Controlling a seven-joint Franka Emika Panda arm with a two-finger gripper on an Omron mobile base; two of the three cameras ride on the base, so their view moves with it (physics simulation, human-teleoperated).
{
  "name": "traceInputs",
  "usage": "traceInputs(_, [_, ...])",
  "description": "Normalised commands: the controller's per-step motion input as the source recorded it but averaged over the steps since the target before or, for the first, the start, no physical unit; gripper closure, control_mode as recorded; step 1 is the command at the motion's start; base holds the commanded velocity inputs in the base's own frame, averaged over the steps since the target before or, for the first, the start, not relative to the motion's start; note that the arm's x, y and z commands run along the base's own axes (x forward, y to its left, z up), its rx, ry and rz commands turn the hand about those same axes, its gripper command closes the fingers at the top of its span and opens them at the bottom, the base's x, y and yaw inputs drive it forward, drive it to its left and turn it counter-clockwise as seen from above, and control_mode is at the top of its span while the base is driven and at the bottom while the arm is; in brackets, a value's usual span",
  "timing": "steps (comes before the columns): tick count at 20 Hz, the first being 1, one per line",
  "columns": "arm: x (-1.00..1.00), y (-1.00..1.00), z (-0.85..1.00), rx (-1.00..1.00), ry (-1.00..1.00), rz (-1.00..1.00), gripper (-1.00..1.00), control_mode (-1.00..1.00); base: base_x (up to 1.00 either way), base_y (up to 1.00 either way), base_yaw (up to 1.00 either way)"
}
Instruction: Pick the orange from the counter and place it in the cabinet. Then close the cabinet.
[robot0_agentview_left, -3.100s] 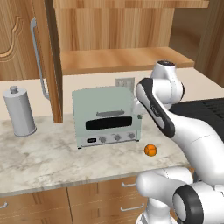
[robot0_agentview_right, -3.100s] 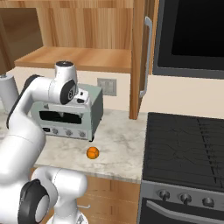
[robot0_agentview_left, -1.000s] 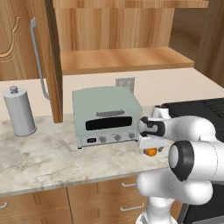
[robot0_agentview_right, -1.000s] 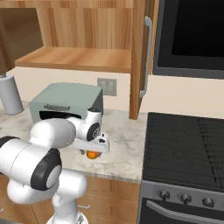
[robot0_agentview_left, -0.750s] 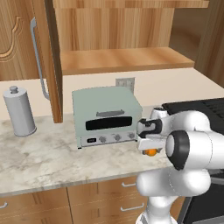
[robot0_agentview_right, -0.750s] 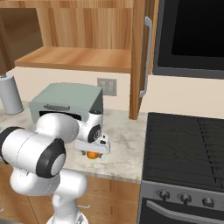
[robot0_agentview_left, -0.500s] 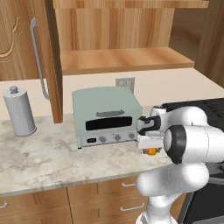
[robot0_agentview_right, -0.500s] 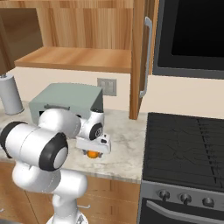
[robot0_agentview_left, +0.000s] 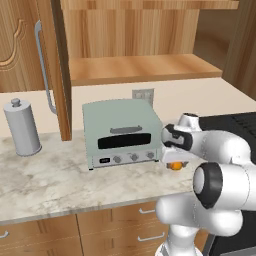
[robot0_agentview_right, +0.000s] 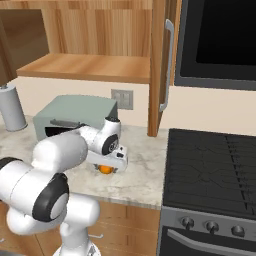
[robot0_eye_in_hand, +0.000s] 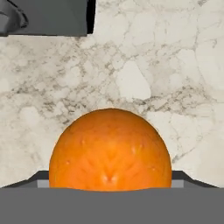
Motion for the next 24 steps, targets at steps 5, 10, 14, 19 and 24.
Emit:
traceInputs(5, [-0.04, 0.03, 1.00, -0.01, -0.22, 0.05, 1.00, -1.00, 0.00, 0.00, 0.00])
traceInputs(10, [0.01, 0.00, 1.00, -0.01, -0.13, 0.04, 1.00, -1.00, 0.00, 0.00, 0.00])
traceInputs(14, [0.05, 0.00, 1.00, -0.02, -0.08, 0.00, 1.00, -1.00, 0.00, 0.00, 0.00])
traceInputs(19, [0.37, 0.00, 1.00, -0.03, -0.09, 0.00, 1.00, -1.00, 0.00, 0.00, 0.00])
traceInputs(24, [0.46, 0.01, 1.00, -0.04, -0.34, 0.00, 1.00, -1.00, 0.00, 0.00, 0.00])
